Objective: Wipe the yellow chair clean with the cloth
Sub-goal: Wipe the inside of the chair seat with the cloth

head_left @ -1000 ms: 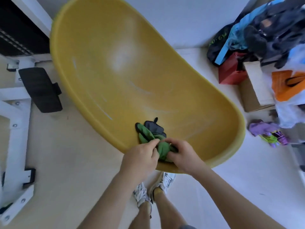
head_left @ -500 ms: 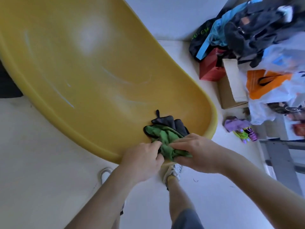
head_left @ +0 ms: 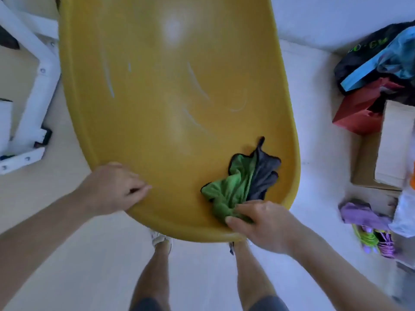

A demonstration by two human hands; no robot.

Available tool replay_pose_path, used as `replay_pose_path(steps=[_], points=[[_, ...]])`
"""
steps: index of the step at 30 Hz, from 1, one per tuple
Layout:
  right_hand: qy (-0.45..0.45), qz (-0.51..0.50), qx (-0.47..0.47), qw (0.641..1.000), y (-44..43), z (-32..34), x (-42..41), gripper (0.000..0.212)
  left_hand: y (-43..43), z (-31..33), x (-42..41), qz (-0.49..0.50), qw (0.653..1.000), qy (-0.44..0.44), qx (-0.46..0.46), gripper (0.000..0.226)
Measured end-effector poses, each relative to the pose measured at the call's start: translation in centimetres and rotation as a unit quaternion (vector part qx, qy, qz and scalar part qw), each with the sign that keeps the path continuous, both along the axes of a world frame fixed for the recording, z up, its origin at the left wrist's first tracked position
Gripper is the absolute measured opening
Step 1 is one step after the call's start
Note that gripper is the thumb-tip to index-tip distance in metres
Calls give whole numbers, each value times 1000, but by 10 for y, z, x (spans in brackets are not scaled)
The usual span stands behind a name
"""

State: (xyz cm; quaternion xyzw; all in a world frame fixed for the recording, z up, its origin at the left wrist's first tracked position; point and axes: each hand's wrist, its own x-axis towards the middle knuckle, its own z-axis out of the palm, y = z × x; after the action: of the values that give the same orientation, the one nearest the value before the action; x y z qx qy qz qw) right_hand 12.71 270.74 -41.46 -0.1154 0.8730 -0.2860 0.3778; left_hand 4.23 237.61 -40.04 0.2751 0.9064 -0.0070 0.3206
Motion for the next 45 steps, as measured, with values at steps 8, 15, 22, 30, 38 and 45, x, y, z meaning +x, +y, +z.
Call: replay_pose_path(steps=[8,15,22,30,38,45], points=[[55,96,43,993,-19,-63,38,73,29,-2,83,147,980,127,40,42],[77,-98,-95,988,-122,-22,59,52,25,-12,117,134,957,218,136,28],[-59,-126,7,990,-83,-42,59,31,5,-9,115,93,972,166,136,25],[-89,-142,-72,983,-168,21,50,29,5,-8,115,145,962,186,137,25],[-60,-68,148,985,-34,-82,43,33,24,-1,110,214,964,157,-12,20],[-50,127,-167,977,-55,-56,51,44,146,-9,171,341,933,84,-81,19]])
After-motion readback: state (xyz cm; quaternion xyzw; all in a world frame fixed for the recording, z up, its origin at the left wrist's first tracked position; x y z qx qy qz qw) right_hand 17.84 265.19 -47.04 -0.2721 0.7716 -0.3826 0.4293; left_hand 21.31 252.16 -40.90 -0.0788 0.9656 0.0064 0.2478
